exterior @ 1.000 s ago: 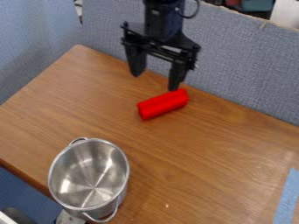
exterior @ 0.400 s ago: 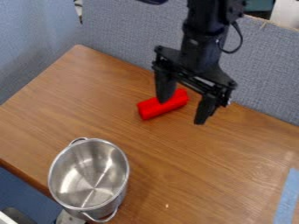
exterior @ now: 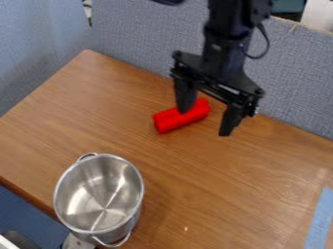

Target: Put the red object in the metal pot

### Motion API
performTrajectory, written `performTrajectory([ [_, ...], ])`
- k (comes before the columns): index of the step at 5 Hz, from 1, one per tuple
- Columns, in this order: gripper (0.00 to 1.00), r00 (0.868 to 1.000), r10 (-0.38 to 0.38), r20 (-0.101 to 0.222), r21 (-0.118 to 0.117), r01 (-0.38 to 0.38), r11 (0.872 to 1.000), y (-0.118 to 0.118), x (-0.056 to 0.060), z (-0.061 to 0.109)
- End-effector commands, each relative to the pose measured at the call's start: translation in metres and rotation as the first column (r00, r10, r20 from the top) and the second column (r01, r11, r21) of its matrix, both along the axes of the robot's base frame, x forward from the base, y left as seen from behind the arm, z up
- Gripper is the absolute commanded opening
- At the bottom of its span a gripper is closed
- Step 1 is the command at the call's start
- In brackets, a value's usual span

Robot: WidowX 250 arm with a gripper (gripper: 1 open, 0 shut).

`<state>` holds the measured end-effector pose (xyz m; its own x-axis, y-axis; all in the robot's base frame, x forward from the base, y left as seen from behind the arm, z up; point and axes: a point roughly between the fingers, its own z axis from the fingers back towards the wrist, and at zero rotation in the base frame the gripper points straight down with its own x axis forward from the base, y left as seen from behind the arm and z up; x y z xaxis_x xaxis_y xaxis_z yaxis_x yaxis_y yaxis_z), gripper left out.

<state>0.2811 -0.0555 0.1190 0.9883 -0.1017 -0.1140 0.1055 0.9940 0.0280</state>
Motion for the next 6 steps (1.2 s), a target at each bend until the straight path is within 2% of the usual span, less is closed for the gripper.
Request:
performTrajectory([
  [1, 1.00, 0.995, -0.002, 0.102, 0.020, 0.000, 1.000, -0.002, 0.055, -0.010],
  [2, 1.00, 0.986, -0.127, 0.108, 0.011, 0.127, 0.992, 0.042, 0.078, -0.015],
  [3, 1.00, 0.957, -0.285, 0.059, -0.014, 0.287, 0.958, 0.091, 0.088, -0.021],
  [4, 1.00, 0.968, -0.242, 0.068, -0.020, 0.244, 0.970, 0.105, 0.068, -0.008],
  [5, 1.00, 0.973, -0.225, 0.044, -0.033, 0.226, 0.974, 0.095, 0.061, -0.009],
  [6, 1.00, 0.970, -0.239, 0.041, -0.050, 0.241, 0.969, 0.078, 0.076, -0.048],
])
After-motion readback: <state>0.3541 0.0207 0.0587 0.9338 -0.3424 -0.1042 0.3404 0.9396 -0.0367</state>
